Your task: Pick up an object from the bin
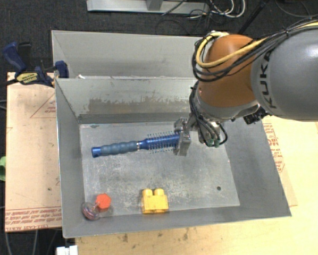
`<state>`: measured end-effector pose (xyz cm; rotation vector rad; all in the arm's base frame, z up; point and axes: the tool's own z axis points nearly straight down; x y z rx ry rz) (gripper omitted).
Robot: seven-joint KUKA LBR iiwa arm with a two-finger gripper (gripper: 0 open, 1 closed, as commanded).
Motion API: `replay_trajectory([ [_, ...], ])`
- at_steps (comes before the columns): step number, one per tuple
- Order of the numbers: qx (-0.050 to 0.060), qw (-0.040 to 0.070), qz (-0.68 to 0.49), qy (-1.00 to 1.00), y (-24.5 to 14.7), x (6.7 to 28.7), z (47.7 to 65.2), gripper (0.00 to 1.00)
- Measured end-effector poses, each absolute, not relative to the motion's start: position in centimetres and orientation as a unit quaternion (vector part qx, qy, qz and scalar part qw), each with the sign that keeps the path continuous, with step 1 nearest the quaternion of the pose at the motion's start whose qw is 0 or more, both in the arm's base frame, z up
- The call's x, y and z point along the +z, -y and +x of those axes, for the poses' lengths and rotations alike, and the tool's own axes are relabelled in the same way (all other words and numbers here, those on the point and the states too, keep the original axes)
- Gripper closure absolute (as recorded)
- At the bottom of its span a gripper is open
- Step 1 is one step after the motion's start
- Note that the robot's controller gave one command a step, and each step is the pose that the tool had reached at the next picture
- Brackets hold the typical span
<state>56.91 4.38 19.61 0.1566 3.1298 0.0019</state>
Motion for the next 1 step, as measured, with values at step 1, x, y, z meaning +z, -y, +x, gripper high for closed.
replay_trajectory([
  [1, -0.002, 0.004, -0.088, -0.996, 3.83, 27.16, 57.69, 1.0],
])
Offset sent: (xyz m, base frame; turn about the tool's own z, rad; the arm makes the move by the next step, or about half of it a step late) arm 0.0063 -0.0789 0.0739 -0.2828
